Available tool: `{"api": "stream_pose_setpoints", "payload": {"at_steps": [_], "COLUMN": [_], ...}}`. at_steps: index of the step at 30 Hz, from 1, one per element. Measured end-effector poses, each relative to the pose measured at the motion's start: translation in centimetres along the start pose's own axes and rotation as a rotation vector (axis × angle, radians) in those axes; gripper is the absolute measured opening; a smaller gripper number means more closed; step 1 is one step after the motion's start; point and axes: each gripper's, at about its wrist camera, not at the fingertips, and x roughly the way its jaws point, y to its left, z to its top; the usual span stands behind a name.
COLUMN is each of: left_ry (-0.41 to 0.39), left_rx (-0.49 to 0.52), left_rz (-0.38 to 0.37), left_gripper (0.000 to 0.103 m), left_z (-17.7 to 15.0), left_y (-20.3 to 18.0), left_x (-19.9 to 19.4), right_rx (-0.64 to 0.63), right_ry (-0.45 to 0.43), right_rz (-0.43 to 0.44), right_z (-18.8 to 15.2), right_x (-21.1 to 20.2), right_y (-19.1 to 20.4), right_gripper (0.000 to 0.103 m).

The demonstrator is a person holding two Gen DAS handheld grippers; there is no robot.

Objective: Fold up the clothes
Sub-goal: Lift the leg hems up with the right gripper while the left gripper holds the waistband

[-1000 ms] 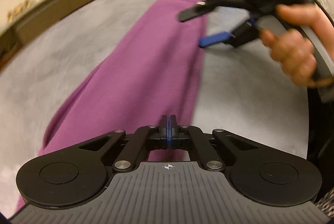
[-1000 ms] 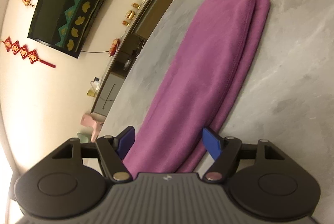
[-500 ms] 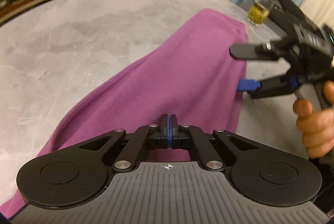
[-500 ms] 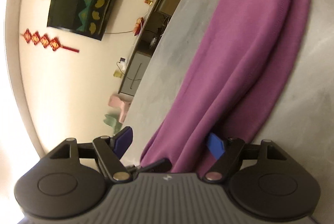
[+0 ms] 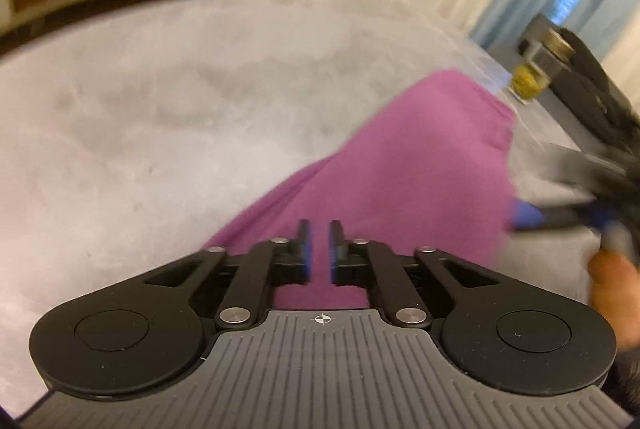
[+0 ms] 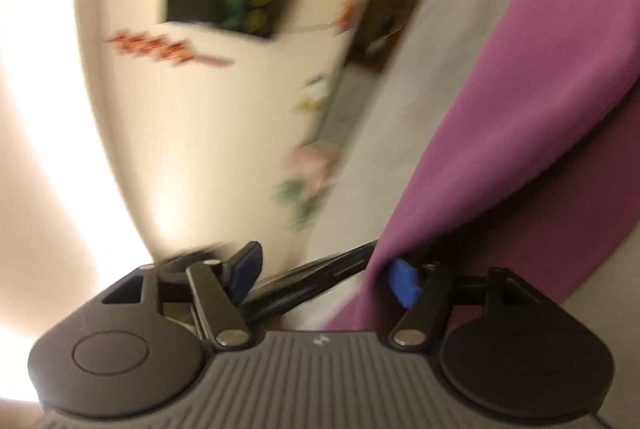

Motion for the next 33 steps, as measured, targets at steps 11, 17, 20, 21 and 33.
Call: {"api": "stream_pose_setpoints", "payload": {"at_steps": [11, 17, 20, 21, 33], "left_ry": [0.016, -0.054, -0.042, -0.026, -0.124], "left_rx": [0.372, 0.008, -0.218, -0.268, -0.035], "left_rz": [0.213, -0.016, -0.129, -0.11, 0.34], "left_gripper": [0.0, 0.0, 0.0, 0.0, 0.042], "left_z": [-8.7, -5.3, -2.8, -2.4, -8.4], "left_y": [-7.1, -0.3, 5.2, 6.7, 1.0], "left_x": [-1.7, -5.6, -4.9, -4.1, -10.0], "right_rx": [-0.141, -0.119, -0.17, -0.197, -0.348], "right_ry": [-0.045, -0.183, -0.189, -0.201, -0.091], "right_rz": [-0.151, -0.314, -0.349, -0.359, -0.541], "right_z": [-0.3, 2.9, 4.9, 5.3, 4.7], "right_x": [-1.5, -5.0, -4.7, -4.5, -0.5], "right_y": [2.7, 2.1, 2.6, 3.1, 2.6], "right_gripper": [0.021, 0.053, 0.019, 0.019, 0.049]}}
